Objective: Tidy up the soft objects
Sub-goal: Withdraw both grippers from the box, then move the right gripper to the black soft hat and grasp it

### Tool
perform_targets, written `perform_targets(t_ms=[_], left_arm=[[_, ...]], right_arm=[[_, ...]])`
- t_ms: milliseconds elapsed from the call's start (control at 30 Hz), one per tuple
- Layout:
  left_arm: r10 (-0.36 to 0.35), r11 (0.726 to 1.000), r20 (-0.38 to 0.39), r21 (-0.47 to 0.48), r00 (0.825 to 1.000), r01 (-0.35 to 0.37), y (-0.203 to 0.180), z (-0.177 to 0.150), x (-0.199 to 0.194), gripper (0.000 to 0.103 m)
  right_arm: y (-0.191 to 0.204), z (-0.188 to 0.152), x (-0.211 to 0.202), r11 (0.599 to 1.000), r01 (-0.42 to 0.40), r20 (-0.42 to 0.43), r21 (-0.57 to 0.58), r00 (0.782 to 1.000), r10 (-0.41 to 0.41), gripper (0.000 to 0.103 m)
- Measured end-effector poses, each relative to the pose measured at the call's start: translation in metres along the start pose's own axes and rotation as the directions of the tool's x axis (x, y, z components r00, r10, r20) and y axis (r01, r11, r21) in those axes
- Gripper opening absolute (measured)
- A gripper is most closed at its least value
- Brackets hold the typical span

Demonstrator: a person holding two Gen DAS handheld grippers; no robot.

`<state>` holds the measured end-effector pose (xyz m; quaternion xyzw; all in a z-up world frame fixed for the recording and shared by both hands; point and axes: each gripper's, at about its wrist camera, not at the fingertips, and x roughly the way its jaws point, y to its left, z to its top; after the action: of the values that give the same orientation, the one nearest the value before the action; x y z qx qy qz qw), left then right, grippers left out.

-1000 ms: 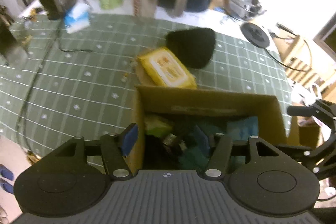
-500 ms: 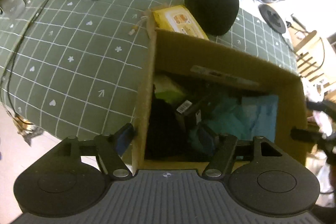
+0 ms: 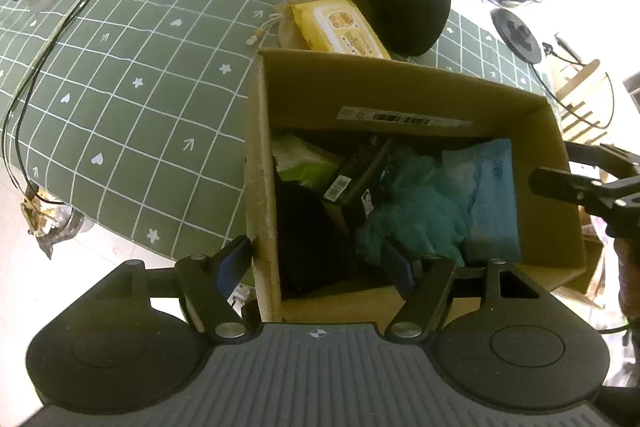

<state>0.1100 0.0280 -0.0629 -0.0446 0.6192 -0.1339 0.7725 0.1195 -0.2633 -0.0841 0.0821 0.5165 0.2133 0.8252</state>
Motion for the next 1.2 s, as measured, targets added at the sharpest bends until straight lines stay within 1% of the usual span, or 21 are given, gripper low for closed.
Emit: perform_targets(t_ms=[100, 267, 500, 633, 833, 967, 1200], left_arm=[[-0.008, 1.0, 0.018, -0.009, 1.0, 0.009, 0.002, 0.001, -0.003, 0.07], [0.029, 1.0, 0.059, -0.004, 0.998, -0.029, 0.006, 0.009, -0.007, 0.07], [0.043, 0.999, 0.125, -0.002, 0.991, -0.043, 0.01, 0.024, -0.014, 0.07], [0.045, 0.999, 0.156, 0.007, 0.987, -0.047, 0.011, 0.037, -0.015, 0.07], [0.03, 0.999, 0.184, 0.023, 0.982, -0.035, 0.009, 0.053, -0.018, 0.07], [0.028, 0.999, 0.19, 0.033, 0.981, -0.035, 0.01, 0.064, -0.016, 0.07], [0.045, 0.998, 0.19, 0.043, 0.981, -0.054, 0.015, 0.081, -0.011, 0.07]], right_arm=[[0.0, 0.0, 0.0, 1.0, 0.007, -0.001, 0.001, 1.0, -0.007, 0.103], [-0.003, 0.003, 0.001, 0.998, 0.058, 0.003, 0.022, 0.998, -0.058, 0.103], [-0.009, 0.012, -0.001, 0.991, 0.124, 0.012, 0.04, 0.992, -0.125, 0.103], [-0.012, 0.018, 0.001, 0.988, 0.149, 0.015, 0.045, 0.989, -0.15, 0.103], [-0.015, 0.029, 0.003, 0.984, 0.169, 0.018, 0.049, 0.985, -0.17, 0.103], [-0.017, 0.037, 0.002, 0.985, 0.17, 0.018, 0.042, 0.985, -0.171, 0.103], [-0.023, 0.052, 0.0, 0.986, 0.163, 0.018, -0.025, 0.987, -0.163, 0.103]])
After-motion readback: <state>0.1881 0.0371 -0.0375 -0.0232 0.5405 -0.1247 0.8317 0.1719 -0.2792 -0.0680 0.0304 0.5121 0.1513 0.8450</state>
